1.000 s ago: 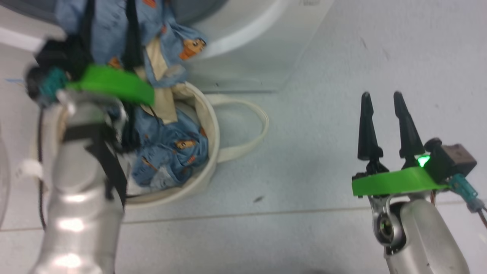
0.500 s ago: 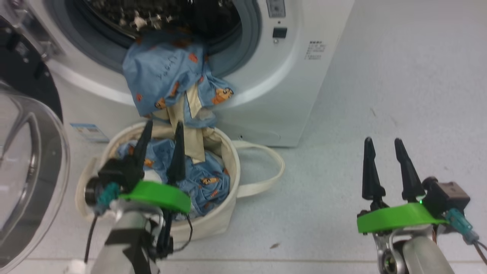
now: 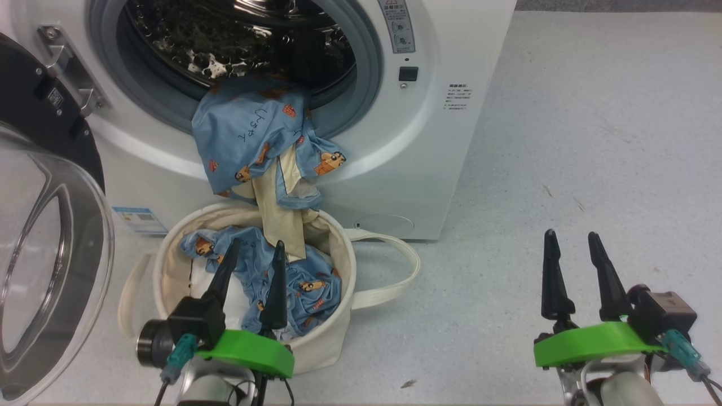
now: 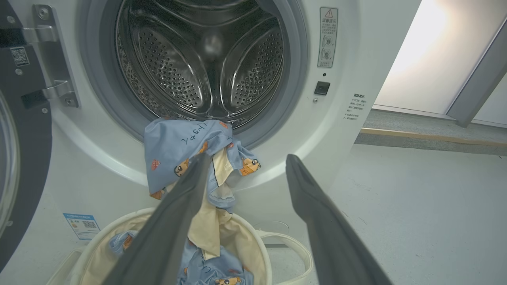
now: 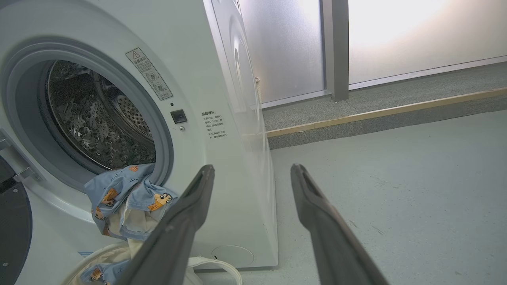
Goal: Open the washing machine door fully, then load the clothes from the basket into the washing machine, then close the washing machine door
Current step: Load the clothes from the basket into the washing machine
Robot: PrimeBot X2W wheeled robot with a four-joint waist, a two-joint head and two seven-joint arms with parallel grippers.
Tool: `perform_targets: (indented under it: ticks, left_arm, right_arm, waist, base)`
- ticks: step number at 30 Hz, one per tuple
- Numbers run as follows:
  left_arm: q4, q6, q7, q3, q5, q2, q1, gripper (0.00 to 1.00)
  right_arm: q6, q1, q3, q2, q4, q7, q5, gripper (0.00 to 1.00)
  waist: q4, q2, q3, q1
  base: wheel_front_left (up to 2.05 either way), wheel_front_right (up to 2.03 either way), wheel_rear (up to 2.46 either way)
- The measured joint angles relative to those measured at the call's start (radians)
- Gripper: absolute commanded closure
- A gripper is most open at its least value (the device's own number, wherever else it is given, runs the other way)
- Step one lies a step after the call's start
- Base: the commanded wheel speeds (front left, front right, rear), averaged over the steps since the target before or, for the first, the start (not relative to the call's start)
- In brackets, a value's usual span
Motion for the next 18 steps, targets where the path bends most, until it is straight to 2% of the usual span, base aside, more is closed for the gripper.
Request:
perform_targets:
  ticks: [10,18]
  left_arm:
    - [0.008,0.008,0.0,0.001,-0.027,0.0,-0.002,0.0]
    - [0.104,0.008,0.0,-0.002,-0.048,0.0,-0.079,0.0]
  right_arm:
    - [0.0,0.0,0.014,0.001,0.0,0.0,0.0,0.0]
    - [0.0,-0.014,0.014,0.001,-0.008,0.0,0.0,0.0]
  waist:
    - [-0.007,-0.0001,0.012,-0.0001]
    - [-0.026,-0.0001,0.082,0.0001]
  base:
    - [0.0,0.0,0.0]
    - [0.0,0.0,0.0]
